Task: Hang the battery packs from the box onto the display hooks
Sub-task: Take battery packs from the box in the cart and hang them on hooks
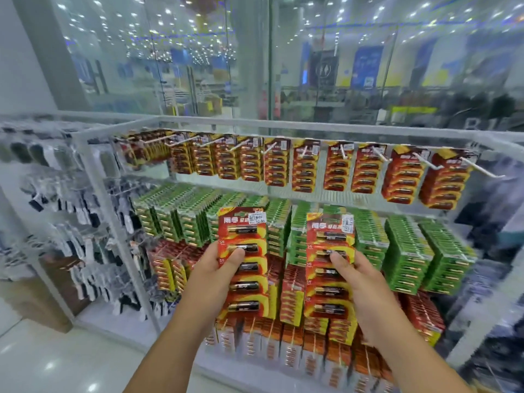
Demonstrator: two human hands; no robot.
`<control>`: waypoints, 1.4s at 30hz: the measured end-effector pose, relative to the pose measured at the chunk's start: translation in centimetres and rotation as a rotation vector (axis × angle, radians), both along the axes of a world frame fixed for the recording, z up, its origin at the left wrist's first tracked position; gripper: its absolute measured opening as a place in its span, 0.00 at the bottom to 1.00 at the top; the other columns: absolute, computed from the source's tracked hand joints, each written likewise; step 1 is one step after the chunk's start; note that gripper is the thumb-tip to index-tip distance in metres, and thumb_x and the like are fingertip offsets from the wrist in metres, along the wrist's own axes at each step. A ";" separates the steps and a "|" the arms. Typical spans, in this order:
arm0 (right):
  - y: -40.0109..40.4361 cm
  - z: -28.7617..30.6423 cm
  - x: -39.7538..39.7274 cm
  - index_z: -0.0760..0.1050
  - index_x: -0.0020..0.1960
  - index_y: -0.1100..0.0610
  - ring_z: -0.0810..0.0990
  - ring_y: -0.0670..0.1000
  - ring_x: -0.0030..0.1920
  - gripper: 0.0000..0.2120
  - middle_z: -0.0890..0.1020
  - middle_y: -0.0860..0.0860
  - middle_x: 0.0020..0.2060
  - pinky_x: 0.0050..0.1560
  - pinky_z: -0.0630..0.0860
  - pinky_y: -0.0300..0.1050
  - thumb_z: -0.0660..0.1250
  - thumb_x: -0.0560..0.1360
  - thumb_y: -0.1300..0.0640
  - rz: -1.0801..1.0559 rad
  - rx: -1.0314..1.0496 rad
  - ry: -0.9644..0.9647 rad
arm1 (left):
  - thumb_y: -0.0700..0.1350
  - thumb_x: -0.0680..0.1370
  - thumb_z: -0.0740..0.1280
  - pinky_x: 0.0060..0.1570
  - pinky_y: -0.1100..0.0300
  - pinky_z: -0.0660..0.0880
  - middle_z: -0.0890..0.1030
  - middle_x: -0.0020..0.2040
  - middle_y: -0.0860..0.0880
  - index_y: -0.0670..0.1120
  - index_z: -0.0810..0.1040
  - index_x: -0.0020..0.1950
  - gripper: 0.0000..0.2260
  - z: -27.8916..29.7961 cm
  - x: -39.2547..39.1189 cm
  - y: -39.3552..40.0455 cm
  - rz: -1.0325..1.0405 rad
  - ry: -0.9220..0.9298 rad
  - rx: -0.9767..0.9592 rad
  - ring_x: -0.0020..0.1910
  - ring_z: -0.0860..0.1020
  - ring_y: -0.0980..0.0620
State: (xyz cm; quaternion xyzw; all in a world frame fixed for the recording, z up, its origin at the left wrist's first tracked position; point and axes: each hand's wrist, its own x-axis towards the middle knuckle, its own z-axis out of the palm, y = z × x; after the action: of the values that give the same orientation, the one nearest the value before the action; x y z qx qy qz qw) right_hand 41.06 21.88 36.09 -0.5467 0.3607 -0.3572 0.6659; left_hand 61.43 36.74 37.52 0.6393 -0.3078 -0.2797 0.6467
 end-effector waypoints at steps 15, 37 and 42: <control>-11.9 3.1 12.9 0.81 0.62 0.48 0.89 0.52 0.48 0.11 0.89 0.49 0.50 0.44 0.83 0.51 0.68 0.81 0.49 -0.079 -0.030 -0.129 | 0.51 0.84 0.66 0.49 0.43 0.84 0.88 0.51 0.48 0.56 0.80 0.64 0.09 3.2 11.2 -14.5 -0.079 0.033 -0.045 0.48 0.88 0.44; -15.5 2.7 19.4 0.79 0.65 0.39 0.83 0.52 0.64 0.33 0.85 0.42 0.61 0.68 0.77 0.64 0.72 0.65 0.24 -0.326 -0.126 -0.054 | 0.55 0.83 0.66 0.54 0.44 0.83 0.87 0.52 0.58 0.62 0.78 0.62 0.09 0.9 17.8 -24.9 -0.246 -0.017 -0.046 0.51 0.87 0.53; -17.6 2.8 18.9 0.82 0.59 0.46 0.88 0.49 0.48 0.09 0.89 0.45 0.48 0.49 0.84 0.53 0.67 0.82 0.46 -0.284 -0.126 -0.005 | 0.54 0.84 0.66 0.44 0.51 0.85 0.88 0.49 0.56 0.59 0.79 0.62 0.08 1.3 17.1 -26.0 -0.207 0.014 -0.060 0.45 0.88 0.53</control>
State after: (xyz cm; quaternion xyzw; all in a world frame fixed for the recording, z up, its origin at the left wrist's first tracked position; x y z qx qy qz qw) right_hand 59.98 4.25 38.86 -0.5301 0.4097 -0.4711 0.5738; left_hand 78.52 10.72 38.82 0.5824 -0.3757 -0.3402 0.6355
